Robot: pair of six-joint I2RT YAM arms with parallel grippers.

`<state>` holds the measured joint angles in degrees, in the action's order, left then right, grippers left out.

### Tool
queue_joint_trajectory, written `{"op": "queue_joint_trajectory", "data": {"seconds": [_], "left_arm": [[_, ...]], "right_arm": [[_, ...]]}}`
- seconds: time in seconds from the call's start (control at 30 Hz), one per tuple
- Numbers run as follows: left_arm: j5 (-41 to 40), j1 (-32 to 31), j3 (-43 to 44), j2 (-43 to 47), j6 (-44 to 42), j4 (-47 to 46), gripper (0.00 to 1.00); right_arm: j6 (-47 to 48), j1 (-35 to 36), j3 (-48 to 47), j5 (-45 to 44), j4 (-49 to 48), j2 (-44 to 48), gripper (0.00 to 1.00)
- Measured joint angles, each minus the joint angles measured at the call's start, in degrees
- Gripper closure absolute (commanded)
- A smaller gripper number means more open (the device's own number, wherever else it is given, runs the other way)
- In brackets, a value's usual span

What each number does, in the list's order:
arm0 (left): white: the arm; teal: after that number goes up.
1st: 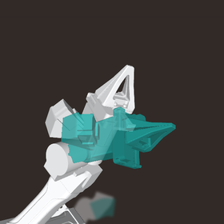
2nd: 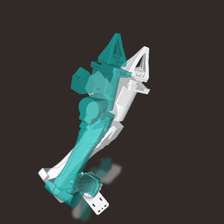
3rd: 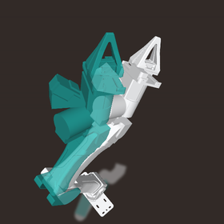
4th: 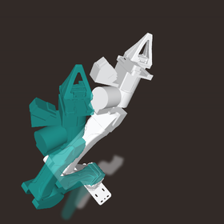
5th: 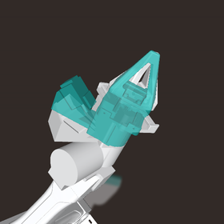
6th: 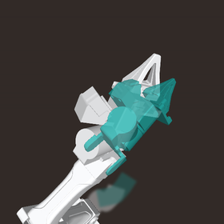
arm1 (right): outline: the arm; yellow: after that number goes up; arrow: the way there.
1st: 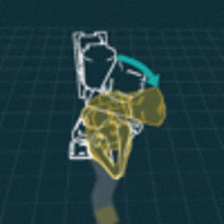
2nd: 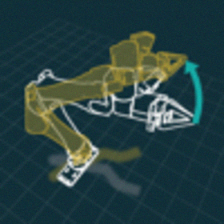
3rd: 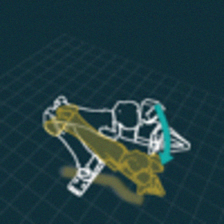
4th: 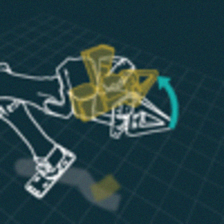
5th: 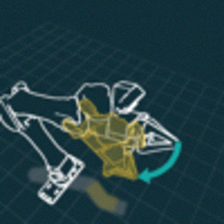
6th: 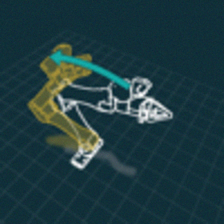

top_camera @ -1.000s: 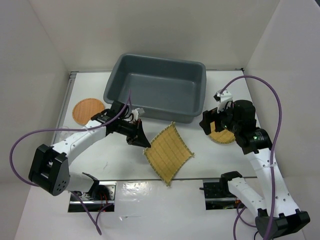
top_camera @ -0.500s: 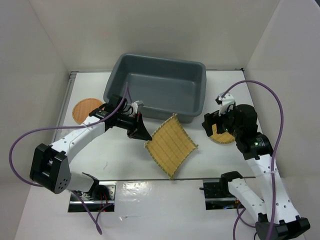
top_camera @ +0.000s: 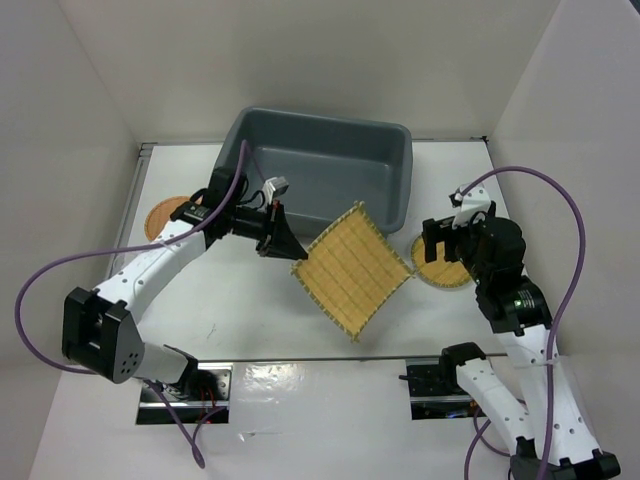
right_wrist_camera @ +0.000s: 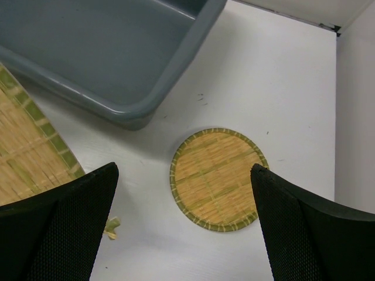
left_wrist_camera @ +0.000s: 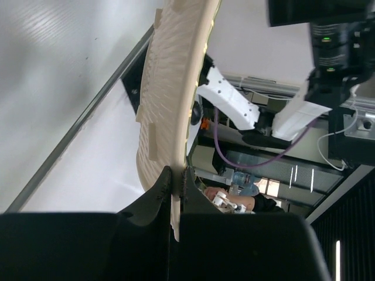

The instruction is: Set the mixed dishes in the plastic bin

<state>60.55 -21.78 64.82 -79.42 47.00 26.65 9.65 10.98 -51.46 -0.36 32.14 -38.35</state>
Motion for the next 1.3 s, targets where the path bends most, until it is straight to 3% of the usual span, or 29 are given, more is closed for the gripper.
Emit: {"op": "queue_joint_trajectory", "data": {"seconds": [0.33, 0.63, 1.0, 1.3], "left_arm": [[4.0, 2.8, 10.1, -4.1, 3.8, -2.2, 1.00], [5.4, 9.7, 20.4, -10.0, 7.4, -5.4, 1.00], [4.7, 13.9, 36.4, -26.9, 10.3, -7.7, 1.00], [2.7, 14.9, 42.0, -37.4, 12.1, -9.7, 1.00]], "right_arm": [[2.7, 0.0, 4.0, -9.1, -3.3, 3.1, 0.02], [4.8, 0.0, 10.1, -16.8, -5.6, 6.1, 0.05], [4.7, 1.7, 10.8, -20.9, -6.6, 3.1, 0.05], [4.2, 2.8, 10.8, -22.8, -7.8, 3.3, 0.05]]}}
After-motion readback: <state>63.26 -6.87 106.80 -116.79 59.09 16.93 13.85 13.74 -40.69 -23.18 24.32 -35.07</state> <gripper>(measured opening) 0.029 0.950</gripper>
